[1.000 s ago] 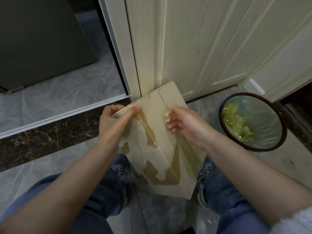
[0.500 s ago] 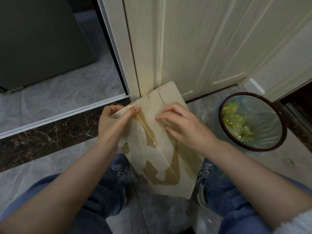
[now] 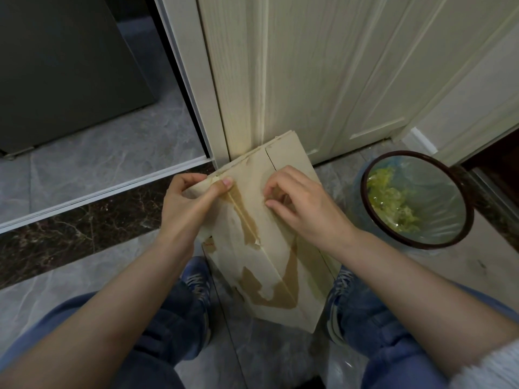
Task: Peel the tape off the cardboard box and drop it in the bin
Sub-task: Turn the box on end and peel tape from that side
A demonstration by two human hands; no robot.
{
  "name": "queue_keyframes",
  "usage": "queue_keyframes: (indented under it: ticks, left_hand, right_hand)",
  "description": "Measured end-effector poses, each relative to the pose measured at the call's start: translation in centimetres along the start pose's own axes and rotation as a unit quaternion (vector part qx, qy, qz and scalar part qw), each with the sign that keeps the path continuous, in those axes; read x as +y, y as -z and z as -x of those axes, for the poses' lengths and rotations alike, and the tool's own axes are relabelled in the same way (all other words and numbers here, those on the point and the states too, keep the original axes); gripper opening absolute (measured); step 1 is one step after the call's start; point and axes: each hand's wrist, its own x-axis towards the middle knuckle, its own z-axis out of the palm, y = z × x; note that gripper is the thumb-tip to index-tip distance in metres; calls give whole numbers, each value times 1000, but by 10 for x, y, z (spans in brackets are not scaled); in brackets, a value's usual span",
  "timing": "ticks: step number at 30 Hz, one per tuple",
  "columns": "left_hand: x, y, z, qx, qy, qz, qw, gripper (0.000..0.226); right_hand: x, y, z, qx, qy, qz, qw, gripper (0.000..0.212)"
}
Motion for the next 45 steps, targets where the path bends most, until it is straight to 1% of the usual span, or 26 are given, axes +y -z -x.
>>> queue_keyframes:
  ticks: [4,6,7,10,12,15,17,18,22,25,27,29,32,33,35,38,40,42,43,45]
  left_hand:
    - [-1,2,-1,-2,0,0,1000,44]
    - [-1,2,-1,-3,0,1,1000,51]
    - [-1,2,-1,-1,-1,1,1000,52]
    - [-1,2,-2,2,-1,2,1000,42]
    - [-1,2,-3,1,-1,-1,1000,41]
    - [-1,2,-1,-8,-12,-5,1000,45]
    - [1,1,1,-18,-29,-9,999,52]
    - [1,1,2,-21,-36,-10,999,54]
    - [3,4,-1,-23,-44,-7,999,49]
    - [3,6,-2,-26,-34,-3,999,35]
    - [3,6,-2,-31,-34,-3,999,30]
    - [4,4,-1,-36,-33,-1,999,31]
    - [6,5,0,-43,-32,0,999,46]
    - [5,5,0,-45,-32,-1,999,48]
    - [4,6,-2,-41,-35,-3,999,41]
    - [3,7,-2,-29,-36,-1,999,36]
    - [3,6,-2,-27,-32,1,999,35]
    - [5,6,-2,-24,-25,4,999,40]
    - [6,6,-2,-23,-22,5,999,42]
    - [7,7,-2,-23,-20,7,999,41]
  right_hand:
    - [0,0,1,1,18,0,1000,21]
    - [1,1,1,4,22,-4,1000,19]
    - [1,0,1,6,23,-4,1000,17]
    - [1,-2,2,11,21,5,1000,11]
    - [1,-2,1,15,21,12,1000,8]
    - [0,1,-2,14,25,19,999,2]
    - [-1,2,-4,2,25,22,999,1]
    - [-2,2,-4,-3,16,11,1000,2]
    - [-4,-1,-2,-10,-52,-49,997,5]
    - [-5,1,-1,-3,-108,-93,990,6]
    - [-5,3,-2,7,-156,-127,980,6]
    - [-4,2,-3,17,-206,-167,964,7]
    - [-2,0,-5,47,-277,-245,928,9]
    - [-1,-1,-6,59,-300,-267,914,8]
    - [0,-3,-7,79,-334,-303,889,8]
    - [-3,-4,-8,112,-331,-343,872,9]
    - [-4,-1,-9,126,-327,-354,867,15]
    - [-4,2,-11,125,-334,-354,864,20]
    - [-5,3,-12,124,-340,-368,856,24]
    - [-6,4,-14,133,-357,-428,820,30]
